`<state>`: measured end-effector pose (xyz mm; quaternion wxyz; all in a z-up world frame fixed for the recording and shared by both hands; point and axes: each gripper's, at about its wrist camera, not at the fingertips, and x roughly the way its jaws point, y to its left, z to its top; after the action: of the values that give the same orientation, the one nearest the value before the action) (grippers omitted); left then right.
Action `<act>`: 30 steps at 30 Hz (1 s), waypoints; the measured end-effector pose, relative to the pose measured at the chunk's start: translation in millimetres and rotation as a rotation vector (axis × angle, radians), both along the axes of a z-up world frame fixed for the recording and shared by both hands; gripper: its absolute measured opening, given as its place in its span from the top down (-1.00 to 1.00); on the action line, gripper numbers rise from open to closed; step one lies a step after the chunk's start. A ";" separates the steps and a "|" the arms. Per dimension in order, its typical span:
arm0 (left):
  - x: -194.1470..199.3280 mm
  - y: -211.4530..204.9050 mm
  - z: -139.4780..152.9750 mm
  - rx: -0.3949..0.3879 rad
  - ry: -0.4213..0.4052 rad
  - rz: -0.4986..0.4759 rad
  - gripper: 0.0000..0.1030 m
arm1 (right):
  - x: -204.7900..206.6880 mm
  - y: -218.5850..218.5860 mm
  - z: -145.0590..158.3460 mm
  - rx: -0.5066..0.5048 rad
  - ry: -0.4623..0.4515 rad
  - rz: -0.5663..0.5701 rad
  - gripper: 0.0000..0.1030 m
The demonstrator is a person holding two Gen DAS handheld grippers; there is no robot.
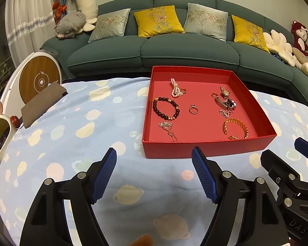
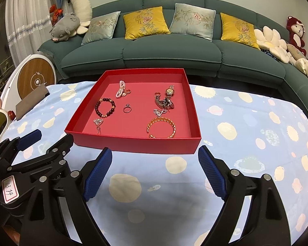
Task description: Organize jewelry
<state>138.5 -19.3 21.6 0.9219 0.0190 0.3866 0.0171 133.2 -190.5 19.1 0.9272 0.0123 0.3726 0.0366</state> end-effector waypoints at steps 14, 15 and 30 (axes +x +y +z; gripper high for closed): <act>-0.7 0.6 -1.6 0.002 0.002 0.009 -0.41 | -0.1 -0.6 0.2 -0.003 -0.001 -0.001 -0.64; -0.8 0.8 -1.8 0.002 0.003 0.009 -0.41 | -0.1 -0.5 0.2 -0.002 -0.001 -0.001 -0.64; -1.1 0.0 -1.7 0.011 -0.001 0.015 -0.41 | 0.6 -2.8 0.9 0.000 -0.002 -0.004 -0.64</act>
<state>137.4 -19.4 19.9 0.9219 0.0214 0.3859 0.0261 133.9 -193.3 20.1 0.9276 0.0129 0.3717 0.0349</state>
